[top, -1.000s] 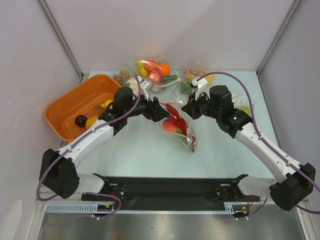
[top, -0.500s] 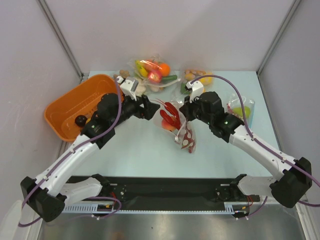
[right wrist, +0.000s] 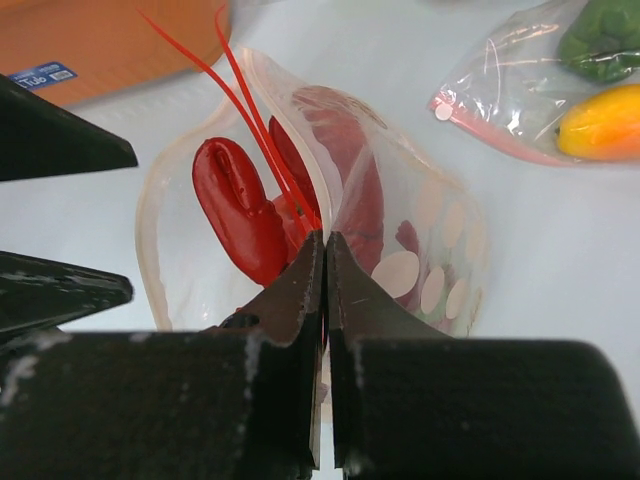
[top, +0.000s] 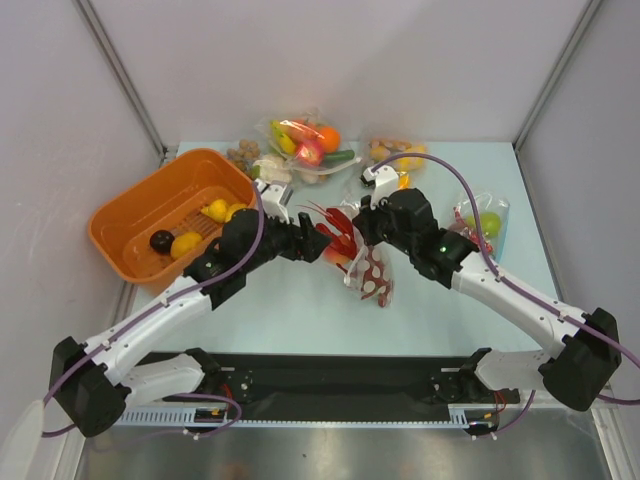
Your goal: Open the zip-top bag and remove the fake food
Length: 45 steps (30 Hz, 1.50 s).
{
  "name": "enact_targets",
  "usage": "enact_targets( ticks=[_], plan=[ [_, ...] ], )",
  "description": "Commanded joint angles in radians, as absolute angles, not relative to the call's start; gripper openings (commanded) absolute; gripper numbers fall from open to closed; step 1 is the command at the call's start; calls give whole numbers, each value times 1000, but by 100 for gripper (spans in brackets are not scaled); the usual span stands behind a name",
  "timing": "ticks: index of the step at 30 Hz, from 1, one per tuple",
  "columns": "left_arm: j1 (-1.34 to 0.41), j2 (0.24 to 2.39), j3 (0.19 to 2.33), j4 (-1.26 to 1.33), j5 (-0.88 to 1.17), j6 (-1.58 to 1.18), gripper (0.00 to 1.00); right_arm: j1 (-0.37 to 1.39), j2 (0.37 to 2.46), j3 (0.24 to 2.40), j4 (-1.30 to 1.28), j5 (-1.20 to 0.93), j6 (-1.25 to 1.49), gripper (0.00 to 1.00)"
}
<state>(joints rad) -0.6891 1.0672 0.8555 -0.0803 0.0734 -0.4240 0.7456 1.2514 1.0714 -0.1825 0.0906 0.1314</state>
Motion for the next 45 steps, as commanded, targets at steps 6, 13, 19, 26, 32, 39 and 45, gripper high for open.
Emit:
enact_targets(
  ticks=[6, 13, 19, 26, 32, 39, 45],
  plan=[
    [-719, 1090, 781, 60, 46, -523, 82, 762, 1244, 1062, -101, 114, 149, 0],
    [-721, 1169, 768, 149, 28, -543, 83, 773, 1221, 1037, -95, 107, 160, 0],
    [-721, 1227, 758, 215, 18, -564, 84, 785, 1197, 1016, -84, 75, 175, 0],
    [-721, 1291, 746, 301, 14, -594, 84, 796, 1161, 1006, -107, 92, 181, 0],
    [-721, 1312, 720, 374, 41, -633, 85, 795, 1120, 1000, -121, 133, 183, 0],
    [-729, 1305, 709, 471, 29, -661, 81, 795, 1127, 986, -115, 118, 198, 0],
    [-732, 1315, 707, 497, 38, -669, 54, 795, 1118, 976, -121, 129, 212, 0]
  ],
)
